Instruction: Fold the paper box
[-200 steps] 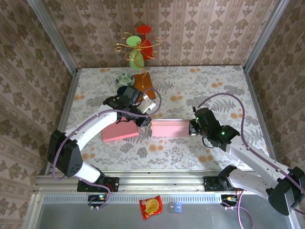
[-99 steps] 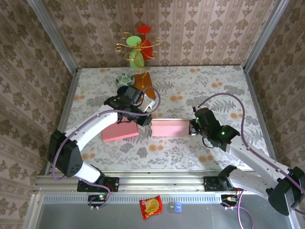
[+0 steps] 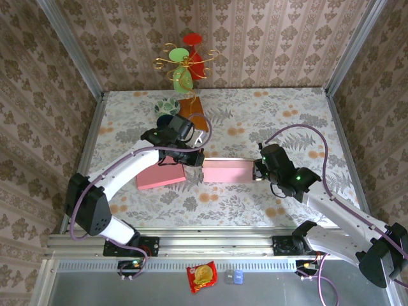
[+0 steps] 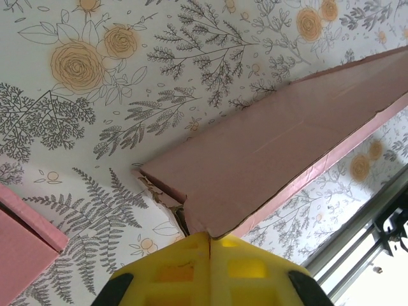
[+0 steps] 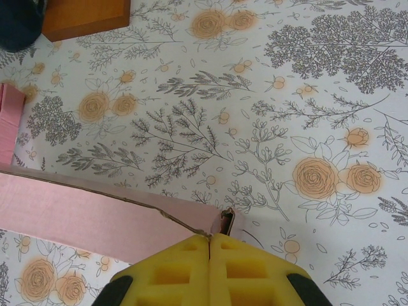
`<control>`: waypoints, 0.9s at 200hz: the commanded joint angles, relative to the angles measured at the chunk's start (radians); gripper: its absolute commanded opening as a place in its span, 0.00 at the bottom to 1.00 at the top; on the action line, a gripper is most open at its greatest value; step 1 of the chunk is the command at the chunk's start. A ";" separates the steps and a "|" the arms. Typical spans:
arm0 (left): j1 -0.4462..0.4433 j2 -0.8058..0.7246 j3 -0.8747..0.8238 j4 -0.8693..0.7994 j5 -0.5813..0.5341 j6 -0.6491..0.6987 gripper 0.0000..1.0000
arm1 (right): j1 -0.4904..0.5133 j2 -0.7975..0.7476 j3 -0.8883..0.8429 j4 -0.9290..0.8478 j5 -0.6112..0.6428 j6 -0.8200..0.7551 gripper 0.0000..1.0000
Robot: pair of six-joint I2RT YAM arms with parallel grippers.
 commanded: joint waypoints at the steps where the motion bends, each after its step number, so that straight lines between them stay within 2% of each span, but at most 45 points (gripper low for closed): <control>1: -0.005 0.017 0.019 0.027 0.034 -0.061 0.00 | 0.009 -0.004 -0.009 -0.016 0.010 0.015 0.00; 62: -0.001 0.018 -0.003 0.064 0.042 -0.084 0.00 | 0.010 0.007 -0.006 -0.007 0.010 0.012 0.00; 130: -0.009 -0.050 -0.188 0.297 -0.002 -0.023 0.00 | 0.010 -0.003 -0.024 0.009 0.003 0.007 0.00; 180: -0.023 -0.092 -0.230 0.303 -0.048 0.001 0.00 | 0.011 -0.028 -0.037 -0.010 0.016 0.019 0.00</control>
